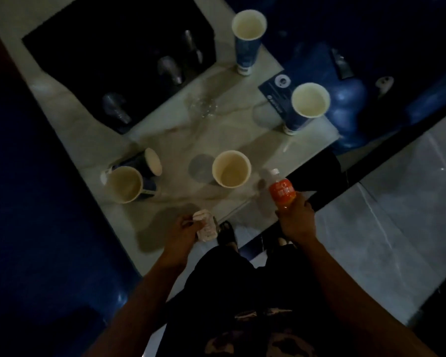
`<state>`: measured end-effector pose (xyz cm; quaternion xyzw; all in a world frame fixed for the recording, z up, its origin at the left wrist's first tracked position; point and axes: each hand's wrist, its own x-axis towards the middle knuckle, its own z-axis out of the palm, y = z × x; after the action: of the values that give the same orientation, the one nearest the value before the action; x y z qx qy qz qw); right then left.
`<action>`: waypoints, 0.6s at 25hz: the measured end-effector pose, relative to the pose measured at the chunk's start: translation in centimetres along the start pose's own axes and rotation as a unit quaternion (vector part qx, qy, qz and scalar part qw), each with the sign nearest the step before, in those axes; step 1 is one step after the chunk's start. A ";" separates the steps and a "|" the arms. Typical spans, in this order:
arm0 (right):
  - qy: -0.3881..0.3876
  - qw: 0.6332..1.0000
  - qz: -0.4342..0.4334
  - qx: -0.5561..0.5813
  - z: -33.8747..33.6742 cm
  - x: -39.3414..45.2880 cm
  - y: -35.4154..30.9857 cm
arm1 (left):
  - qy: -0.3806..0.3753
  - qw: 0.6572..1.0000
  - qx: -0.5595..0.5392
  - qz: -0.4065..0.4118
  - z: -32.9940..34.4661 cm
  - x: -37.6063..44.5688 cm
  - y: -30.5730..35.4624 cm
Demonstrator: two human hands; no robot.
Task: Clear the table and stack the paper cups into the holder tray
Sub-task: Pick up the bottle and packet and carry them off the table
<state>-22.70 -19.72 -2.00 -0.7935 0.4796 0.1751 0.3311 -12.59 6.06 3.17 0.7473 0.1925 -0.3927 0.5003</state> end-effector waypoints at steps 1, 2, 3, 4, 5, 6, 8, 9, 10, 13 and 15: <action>0.004 0.999 0.024 0.022 -0.4 -0.5 1.2 | -0.013 1.000 0.024 -0.007 1.3 -0.2 0.1; 0.010 0.997 0.050 0.050 -0.8 -1.0 2.6 | -0.014 0.999 0.033 -0.018 2.9 -0.3 0.2; 0.014 0.995 0.071 0.071 -1.3 -1.5 4.2 | -0.020 0.998 0.043 -0.029 4.5 -0.4 0.1; 0.017 0.993 0.082 0.084 -1.7 -1.9 5.8 | -0.031 0.998 0.052 -0.034 6.2 -0.3 0.1; 0.016 0.992 0.090 0.088 -2.1 -2.3 7.6 | -0.044 0.996 0.065 -0.038 7.9 -0.3 0.1; 0.016 0.991 0.097 0.093 -2.6 -2.4 9.4 | -0.051 0.995 0.077 -0.038 9.7 0.0 0.0; 0.014 0.988 0.111 0.103 -3.7 -2.4 12.4 | -0.058 0.993 0.088 -0.053 13.1 0.2 0.3; 0.020 0.986 0.122 0.111 -4.6 -2.2 14.3 | -0.065 0.992 0.094 -0.061 15.4 0.1 0.6; 0.025 0.984 0.133 0.118 -5.7 -1.7 16.1 | -0.065 0.991 0.102 -0.062 17.8 -0.2 1.0; 0.030 0.978 0.155 0.138 -9.1 -0.4 20.9 | -0.098 0.983 0.148 -0.046 24.9 -1.9 1.7; 0.037 0.975 0.159 0.149 -11.2 0.7 23.2 | -0.105 0.978 0.181 -0.024 28.5 -2.2 2.2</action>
<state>-43.21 -35.40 -2.63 -0.6543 0.6327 0.1225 0.3957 -23.71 -20.23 0.75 0.7750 0.0823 -0.5096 0.3646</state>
